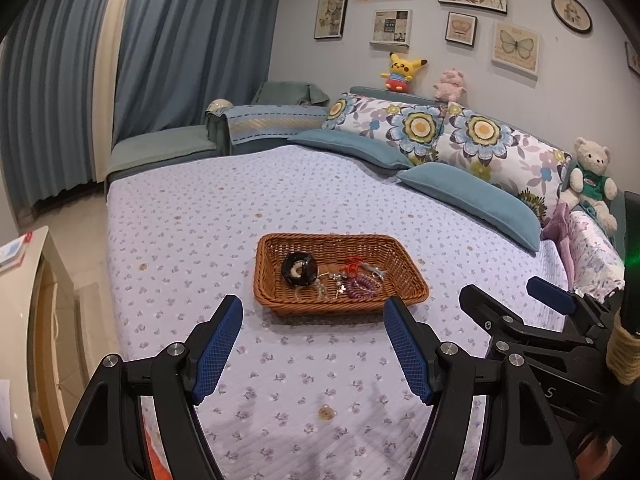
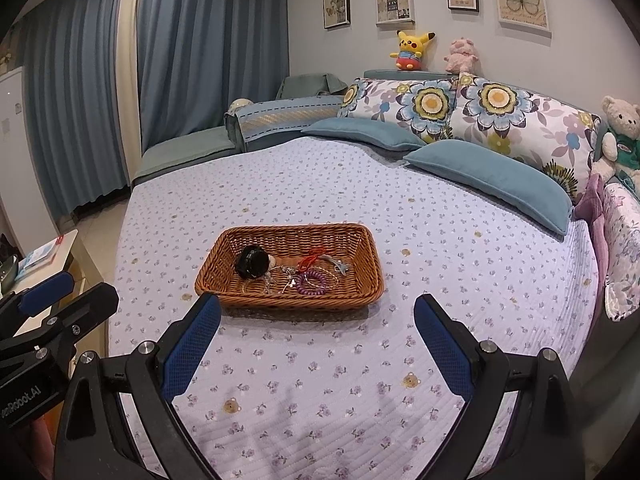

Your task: Organize jewelry

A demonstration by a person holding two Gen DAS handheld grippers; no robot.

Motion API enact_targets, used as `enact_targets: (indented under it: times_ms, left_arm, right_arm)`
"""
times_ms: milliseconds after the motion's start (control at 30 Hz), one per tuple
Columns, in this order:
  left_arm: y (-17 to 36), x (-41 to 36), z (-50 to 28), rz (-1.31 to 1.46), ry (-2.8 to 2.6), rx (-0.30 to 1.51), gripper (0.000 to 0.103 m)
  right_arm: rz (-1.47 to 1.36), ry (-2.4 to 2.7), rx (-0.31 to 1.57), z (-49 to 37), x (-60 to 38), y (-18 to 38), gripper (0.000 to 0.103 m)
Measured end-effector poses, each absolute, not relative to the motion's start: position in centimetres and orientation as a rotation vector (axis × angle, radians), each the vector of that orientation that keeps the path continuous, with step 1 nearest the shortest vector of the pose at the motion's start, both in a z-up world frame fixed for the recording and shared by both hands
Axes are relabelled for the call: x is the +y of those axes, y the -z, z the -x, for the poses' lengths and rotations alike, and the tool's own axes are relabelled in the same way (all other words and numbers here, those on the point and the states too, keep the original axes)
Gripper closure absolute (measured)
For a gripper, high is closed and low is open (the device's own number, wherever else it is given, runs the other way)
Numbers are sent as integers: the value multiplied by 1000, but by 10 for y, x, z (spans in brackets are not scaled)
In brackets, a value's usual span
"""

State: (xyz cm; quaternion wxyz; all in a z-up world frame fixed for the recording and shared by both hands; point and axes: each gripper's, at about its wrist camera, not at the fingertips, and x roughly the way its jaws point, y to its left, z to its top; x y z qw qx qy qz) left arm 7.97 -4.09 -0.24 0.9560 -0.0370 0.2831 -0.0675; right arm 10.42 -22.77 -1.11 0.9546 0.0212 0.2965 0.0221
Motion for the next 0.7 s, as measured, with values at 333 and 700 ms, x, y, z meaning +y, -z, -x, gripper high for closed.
enact_targets:
  times_ms: [333,700]
  left_arm:
    - [5,-39,-80,66,110,573,29]
    - [14,-37,-84,80,104,578,29]
  right_arm:
    - [-48,-45,618,-107,-232,15,5]
    - [-47,-47,624,-108,-231,17,5]
